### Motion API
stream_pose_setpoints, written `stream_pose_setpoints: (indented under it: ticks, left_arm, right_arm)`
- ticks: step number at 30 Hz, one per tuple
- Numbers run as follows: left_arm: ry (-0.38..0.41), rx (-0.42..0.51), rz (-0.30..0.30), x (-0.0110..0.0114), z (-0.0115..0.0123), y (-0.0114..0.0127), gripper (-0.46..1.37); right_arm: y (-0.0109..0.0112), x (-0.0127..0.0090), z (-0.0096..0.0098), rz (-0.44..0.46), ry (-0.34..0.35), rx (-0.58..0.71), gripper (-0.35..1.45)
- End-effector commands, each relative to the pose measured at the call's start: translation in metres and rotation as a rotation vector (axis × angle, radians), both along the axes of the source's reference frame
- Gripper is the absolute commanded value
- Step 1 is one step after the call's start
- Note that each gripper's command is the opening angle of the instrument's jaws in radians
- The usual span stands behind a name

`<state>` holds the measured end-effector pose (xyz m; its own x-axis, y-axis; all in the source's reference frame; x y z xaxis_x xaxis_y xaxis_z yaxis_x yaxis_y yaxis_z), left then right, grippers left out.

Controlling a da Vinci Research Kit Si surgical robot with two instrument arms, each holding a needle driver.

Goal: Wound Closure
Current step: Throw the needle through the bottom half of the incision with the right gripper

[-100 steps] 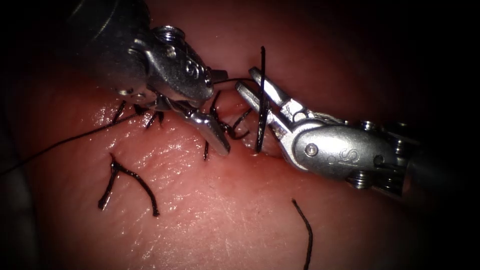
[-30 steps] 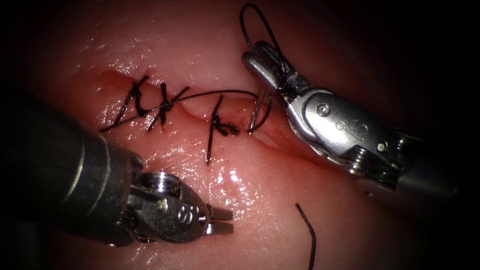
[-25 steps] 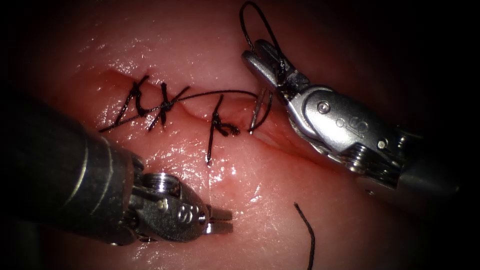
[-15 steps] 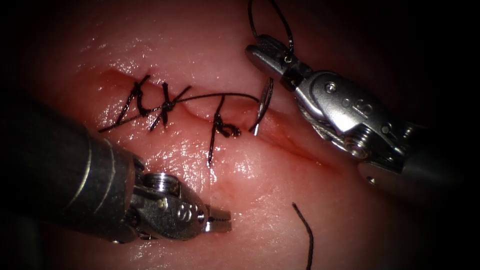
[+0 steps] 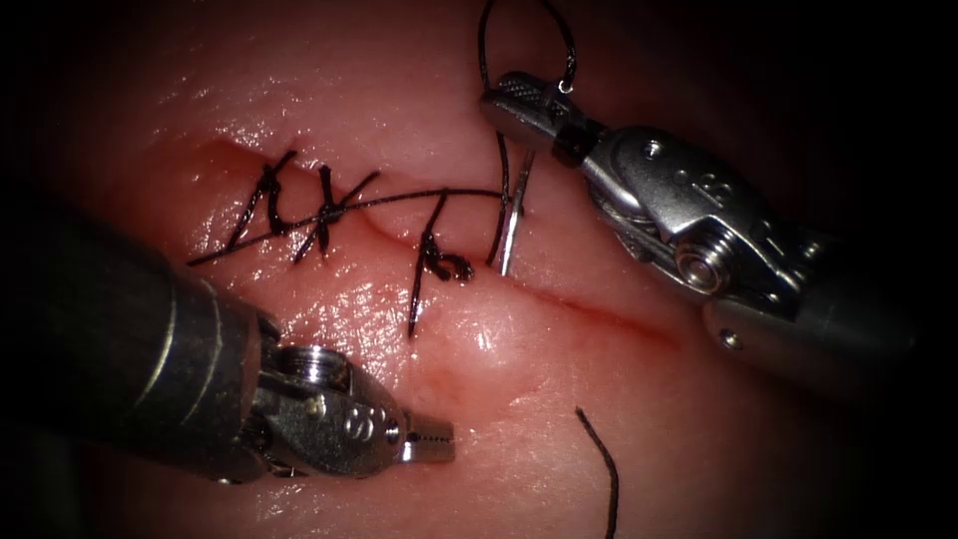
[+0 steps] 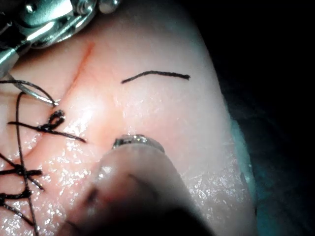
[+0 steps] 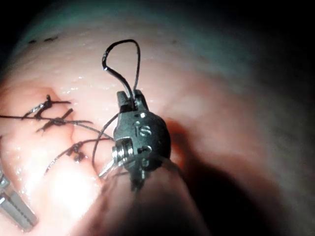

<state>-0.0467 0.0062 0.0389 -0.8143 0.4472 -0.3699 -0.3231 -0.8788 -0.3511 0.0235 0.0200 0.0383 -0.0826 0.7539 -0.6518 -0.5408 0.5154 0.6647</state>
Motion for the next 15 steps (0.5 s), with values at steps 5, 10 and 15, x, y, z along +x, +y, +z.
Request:
stream_pose_setpoints:
  ticks: [5, 10, 15]
  left_arm:
    - [-0.003, 0.007, -0.001, 0.0002, 0.0, 0.0001, -0.21]
    - [-0.006, 0.013, -0.001, 0.0006, 0.0, 0.0002, -0.22]
    - [-0.005, 0.014, -0.004, 0.0009, -0.0001, 0.0003, -0.23]
  right_arm:
    - [-0.0002, 0.0, -0.0004, 0.011, 0.025, 0.059, -0.35]
    - [-0.0007, 0.0, -0.0007, -0.011, 0.025, 0.125, -0.35]
    - [-0.0012, 0.0001, -0.0011, -0.04, 0.032, 0.133, -0.35]
